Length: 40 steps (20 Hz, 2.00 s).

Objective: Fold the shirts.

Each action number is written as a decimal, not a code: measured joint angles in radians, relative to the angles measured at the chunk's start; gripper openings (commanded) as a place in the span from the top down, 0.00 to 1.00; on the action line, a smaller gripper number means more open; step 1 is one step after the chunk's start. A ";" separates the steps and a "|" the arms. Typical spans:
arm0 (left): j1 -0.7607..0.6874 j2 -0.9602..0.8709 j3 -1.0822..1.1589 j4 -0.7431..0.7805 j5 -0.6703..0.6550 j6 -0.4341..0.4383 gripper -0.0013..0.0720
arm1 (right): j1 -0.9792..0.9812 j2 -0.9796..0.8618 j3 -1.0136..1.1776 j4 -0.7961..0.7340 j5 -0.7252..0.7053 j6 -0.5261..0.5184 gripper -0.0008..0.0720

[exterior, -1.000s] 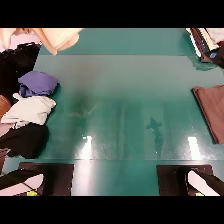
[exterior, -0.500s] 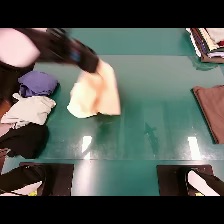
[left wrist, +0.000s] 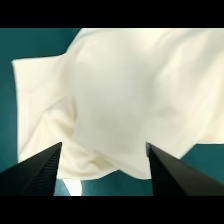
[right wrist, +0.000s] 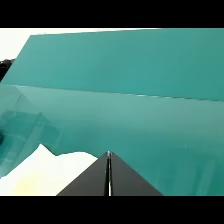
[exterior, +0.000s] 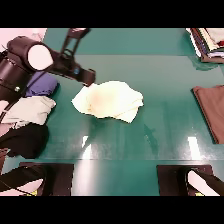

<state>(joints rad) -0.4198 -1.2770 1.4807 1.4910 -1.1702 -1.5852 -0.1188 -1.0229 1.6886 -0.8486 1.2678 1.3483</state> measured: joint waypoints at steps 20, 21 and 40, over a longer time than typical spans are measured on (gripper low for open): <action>0.312 -0.159 -0.476 -0.352 0.364 -0.006 0.95 | 0.000 0.000 -0.148 0.016 0.016 0.000 0.97; 0.313 -0.160 -0.470 -0.357 0.367 -0.006 0.95 | 0.000 0.000 -0.169 0.016 0.015 0.000 0.97; 0.340 -0.064 -0.129 -0.264 0.295 0.025 0.95 | 0.377 -0.428 -0.726 0.133 -0.257 -0.058 0.41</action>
<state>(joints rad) -0.0803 -1.3411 1.3514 1.2266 -0.8753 -1.5600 0.2581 -1.4509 0.9627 -0.7158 1.0111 1.2907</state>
